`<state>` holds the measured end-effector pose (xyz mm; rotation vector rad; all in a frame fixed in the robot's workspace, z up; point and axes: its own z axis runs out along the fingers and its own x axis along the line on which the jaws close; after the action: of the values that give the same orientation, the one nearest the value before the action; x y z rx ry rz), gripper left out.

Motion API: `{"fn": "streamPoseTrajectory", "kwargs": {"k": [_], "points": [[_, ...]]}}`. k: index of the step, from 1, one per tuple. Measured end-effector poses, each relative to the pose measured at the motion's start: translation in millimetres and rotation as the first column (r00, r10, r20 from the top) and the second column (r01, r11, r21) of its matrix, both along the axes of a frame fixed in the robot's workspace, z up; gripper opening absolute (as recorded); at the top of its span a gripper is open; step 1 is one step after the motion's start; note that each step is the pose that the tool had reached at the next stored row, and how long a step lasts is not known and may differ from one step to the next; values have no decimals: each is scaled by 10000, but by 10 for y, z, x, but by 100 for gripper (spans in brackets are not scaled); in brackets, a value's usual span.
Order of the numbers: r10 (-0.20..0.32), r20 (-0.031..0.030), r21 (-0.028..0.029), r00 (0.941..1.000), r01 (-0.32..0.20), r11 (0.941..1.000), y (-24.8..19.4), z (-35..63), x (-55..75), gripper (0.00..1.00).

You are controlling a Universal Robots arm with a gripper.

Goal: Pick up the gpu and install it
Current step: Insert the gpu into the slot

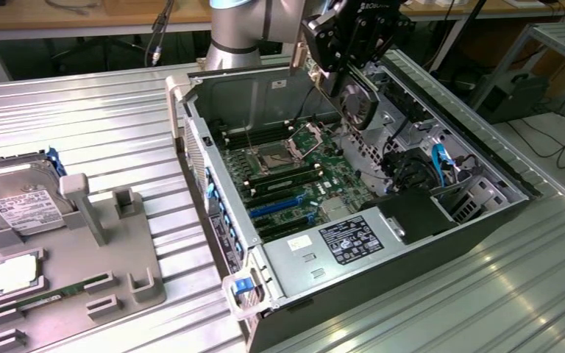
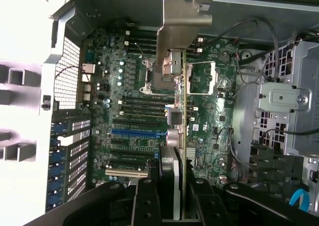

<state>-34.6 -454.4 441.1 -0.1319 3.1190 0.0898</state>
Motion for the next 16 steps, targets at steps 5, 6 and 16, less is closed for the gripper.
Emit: {"fn": "streamPoseTrajectory", "kwargs": {"k": [5,6,16], "points": [[111,0,0,9999,-111,9999,0,0,0,28],[146,0,0,9999,-146,9999,0,0,0,28],[830,0,1,9966,-830,9966,0,0,0,28]]}}
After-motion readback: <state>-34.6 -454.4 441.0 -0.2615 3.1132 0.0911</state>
